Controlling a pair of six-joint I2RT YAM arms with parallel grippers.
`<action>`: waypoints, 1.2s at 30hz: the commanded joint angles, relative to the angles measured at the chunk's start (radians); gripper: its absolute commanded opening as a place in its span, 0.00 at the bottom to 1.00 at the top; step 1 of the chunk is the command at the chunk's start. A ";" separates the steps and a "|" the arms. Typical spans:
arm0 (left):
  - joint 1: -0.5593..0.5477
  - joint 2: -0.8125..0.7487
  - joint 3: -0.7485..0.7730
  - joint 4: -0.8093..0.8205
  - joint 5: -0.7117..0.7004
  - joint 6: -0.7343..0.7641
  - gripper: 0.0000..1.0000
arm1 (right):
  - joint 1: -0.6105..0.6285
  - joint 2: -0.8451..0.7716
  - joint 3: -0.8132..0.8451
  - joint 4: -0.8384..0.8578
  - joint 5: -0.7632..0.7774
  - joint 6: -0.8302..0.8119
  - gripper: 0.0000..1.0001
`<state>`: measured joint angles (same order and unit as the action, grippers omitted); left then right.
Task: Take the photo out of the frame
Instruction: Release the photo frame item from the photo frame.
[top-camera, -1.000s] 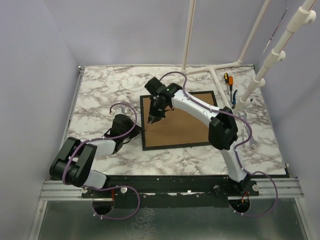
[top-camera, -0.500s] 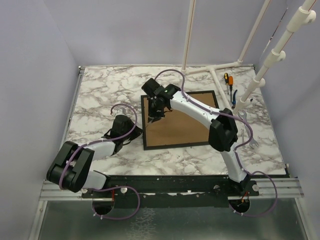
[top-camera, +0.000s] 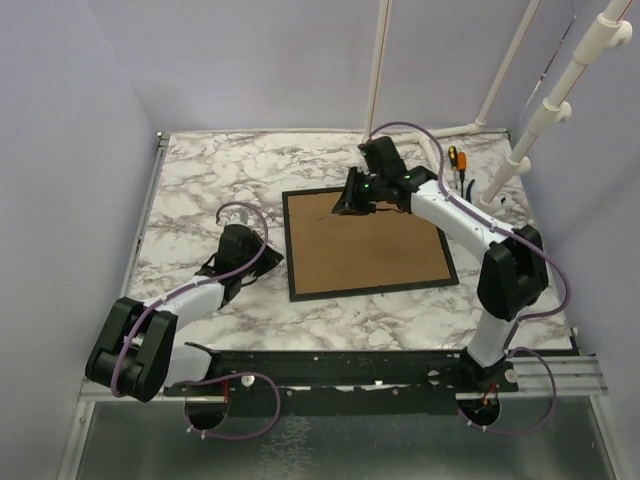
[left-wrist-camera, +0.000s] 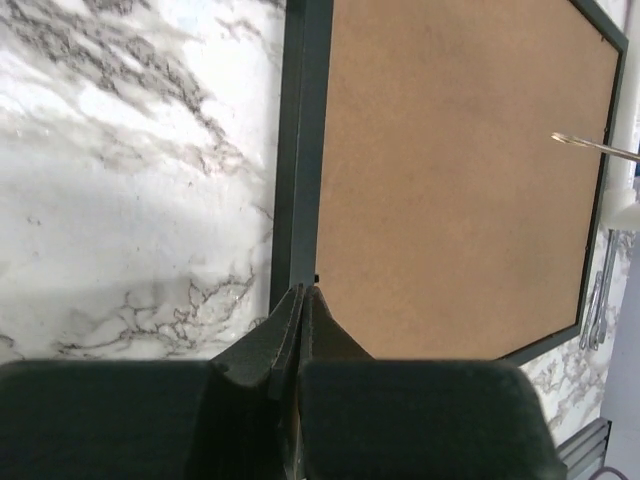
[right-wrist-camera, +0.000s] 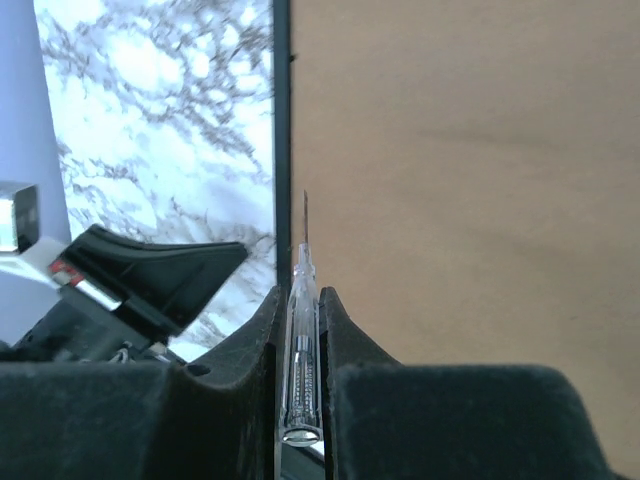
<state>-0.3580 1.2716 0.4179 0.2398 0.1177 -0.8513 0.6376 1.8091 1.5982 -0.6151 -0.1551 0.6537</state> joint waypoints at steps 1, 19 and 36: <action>0.025 0.026 0.066 -0.008 -0.002 0.062 0.01 | -0.115 -0.006 -0.162 0.318 -0.351 0.001 0.01; 0.107 0.317 0.217 0.229 0.083 0.085 0.30 | -0.204 0.339 0.018 0.546 -0.597 0.160 0.01; 0.114 0.467 0.301 0.254 0.094 0.106 0.31 | -0.238 0.492 0.111 0.545 -0.596 0.193 0.01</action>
<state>-0.2546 1.7164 0.6971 0.4709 0.1925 -0.7643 0.4034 2.2578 1.6669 -0.0711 -0.7246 0.8402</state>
